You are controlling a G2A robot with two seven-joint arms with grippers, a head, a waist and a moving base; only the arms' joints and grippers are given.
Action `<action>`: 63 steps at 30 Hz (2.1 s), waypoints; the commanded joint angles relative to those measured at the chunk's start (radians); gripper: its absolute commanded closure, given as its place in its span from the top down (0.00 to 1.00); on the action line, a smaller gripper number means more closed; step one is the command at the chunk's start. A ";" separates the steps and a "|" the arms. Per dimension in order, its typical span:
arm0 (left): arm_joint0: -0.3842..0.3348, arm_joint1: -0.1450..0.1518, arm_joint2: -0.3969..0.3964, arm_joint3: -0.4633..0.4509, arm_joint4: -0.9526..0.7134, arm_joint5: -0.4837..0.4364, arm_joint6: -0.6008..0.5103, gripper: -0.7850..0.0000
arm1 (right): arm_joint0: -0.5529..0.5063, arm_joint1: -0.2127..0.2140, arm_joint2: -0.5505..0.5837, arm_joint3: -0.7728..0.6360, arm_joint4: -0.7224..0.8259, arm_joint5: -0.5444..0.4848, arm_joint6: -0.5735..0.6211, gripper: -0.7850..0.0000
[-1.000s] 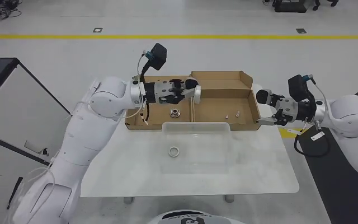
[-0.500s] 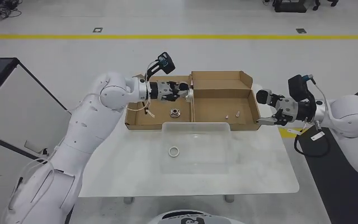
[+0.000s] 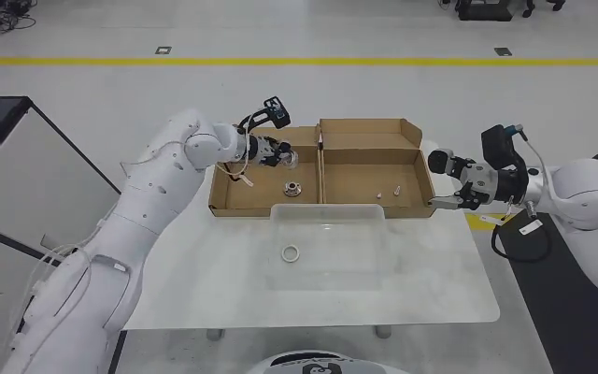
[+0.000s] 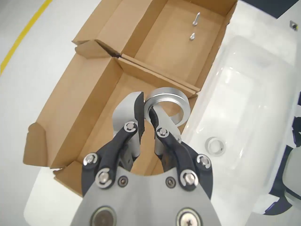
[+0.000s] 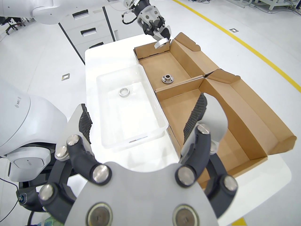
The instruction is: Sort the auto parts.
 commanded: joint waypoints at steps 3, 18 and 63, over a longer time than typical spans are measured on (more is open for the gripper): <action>-0.037 -0.024 0.060 0.072 0.069 0.009 0.013 0.00 | 0.000 0.000 0.000 0.000 0.000 0.000 0.000 1.00; -0.135 -0.127 0.238 0.358 0.273 -0.027 0.138 0.00 | 0.000 0.000 0.000 0.000 0.000 0.000 0.000 1.00; -0.157 -0.301 0.349 0.732 0.436 -0.028 0.336 1.00 | 0.000 0.000 0.000 0.000 0.000 0.000 0.000 1.00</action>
